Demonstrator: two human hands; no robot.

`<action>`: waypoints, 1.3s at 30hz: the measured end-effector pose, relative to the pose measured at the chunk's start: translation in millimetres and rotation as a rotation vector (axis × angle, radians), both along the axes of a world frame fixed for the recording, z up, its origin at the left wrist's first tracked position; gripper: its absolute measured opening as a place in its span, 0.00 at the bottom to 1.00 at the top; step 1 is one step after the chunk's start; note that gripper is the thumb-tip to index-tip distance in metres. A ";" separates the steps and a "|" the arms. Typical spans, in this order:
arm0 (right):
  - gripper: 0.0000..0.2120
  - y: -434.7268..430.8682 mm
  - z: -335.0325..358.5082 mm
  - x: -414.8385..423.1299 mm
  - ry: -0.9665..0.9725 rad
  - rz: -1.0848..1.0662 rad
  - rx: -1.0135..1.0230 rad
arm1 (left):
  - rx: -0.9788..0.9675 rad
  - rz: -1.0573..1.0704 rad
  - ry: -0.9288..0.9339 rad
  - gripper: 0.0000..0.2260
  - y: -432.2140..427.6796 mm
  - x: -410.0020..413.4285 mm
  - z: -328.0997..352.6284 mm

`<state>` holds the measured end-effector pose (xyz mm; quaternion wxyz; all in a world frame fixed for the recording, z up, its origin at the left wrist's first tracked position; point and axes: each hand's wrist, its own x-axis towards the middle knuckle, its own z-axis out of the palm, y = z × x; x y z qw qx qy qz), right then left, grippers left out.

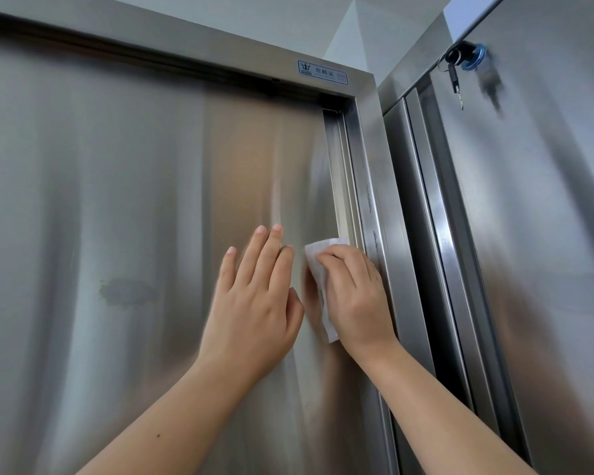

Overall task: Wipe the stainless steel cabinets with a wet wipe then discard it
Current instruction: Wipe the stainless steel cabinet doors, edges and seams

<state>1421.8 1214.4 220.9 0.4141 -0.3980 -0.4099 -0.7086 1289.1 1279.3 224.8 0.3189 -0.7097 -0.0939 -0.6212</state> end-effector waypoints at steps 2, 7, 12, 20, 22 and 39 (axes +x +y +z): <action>0.07 0.0 -1.5 -0.7 0.031 0.024 -0.001 | 0.000 -0.003 -0.002 0.21 0.5 0.4 -0.2; 0.14 3.3 -12.2 -4.2 0.046 0.075 -0.092 | -0.003 0.000 -0.008 0.22 1.3 1.3 0.2; 0.26 -0.9 -7.6 -3.8 0.238 0.057 -0.510 | -0.012 0.081 0.019 0.24 1.3 1.2 4.6; 0.33 -1.8 55.1 6.9 0.292 -0.100 -0.534 | 0.065 0.197 0.087 0.26 11.0 -7.2 39.2; 0.35 -2.0 80.2 7.4 0.302 -0.146 -0.535 | 0.075 0.205 0.080 0.26 11.2 -7.8 44.9; 0.37 -4.7 118.3 4.9 0.277 -0.183 -0.550 | 0.058 0.183 -0.019 0.26 10.9 -4.4 44.0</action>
